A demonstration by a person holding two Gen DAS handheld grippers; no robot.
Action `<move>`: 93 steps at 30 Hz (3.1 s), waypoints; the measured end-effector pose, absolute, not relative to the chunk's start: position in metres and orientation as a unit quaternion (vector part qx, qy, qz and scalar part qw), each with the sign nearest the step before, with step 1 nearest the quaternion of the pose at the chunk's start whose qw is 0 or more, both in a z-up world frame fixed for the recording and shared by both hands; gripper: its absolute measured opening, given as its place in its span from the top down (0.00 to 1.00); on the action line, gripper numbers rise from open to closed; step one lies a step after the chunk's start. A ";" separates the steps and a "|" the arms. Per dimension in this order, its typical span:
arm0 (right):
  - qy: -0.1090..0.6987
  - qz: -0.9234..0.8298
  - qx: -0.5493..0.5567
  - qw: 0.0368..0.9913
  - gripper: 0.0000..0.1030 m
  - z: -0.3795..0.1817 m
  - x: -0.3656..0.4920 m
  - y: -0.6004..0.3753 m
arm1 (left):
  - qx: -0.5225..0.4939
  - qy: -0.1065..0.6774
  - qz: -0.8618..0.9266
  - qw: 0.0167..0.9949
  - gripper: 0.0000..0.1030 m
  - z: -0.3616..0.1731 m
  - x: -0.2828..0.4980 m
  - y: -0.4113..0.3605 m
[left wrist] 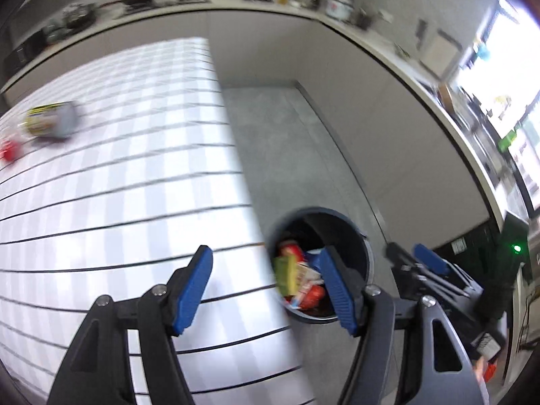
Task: Collect trash
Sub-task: 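Move both open tools back toward the table, then grasp the black-and-yellow spray can with right tool while left tool grasps the red bag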
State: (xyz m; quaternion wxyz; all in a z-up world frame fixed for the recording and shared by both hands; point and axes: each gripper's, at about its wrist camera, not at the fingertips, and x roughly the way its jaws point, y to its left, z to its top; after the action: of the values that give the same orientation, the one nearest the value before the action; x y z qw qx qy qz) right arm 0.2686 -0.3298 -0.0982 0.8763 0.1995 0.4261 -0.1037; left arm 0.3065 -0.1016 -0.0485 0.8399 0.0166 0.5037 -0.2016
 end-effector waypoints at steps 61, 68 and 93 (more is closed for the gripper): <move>0.419 0.179 -0.076 0.887 0.19 -0.079 0.598 0.038 | -0.045 0.491 0.055 0.868 0.27 -0.060 0.477 0.246; 0.432 0.196 -0.059 0.878 0.19 -0.083 0.579 0.040 | -0.047 0.497 0.053 0.865 0.27 -0.065 0.477 0.249; 0.427 0.121 -0.011 0.896 0.44 -0.088 0.567 0.046 | -0.056 0.490 0.032 0.869 0.27 -0.066 0.485 0.251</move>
State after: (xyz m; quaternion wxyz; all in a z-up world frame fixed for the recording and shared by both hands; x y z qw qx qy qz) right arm 0.5666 0.0458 -0.0882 0.8959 -0.0108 0.4273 0.1209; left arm 0.4848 0.2511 -0.0657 0.8693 -0.0564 0.4899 0.0325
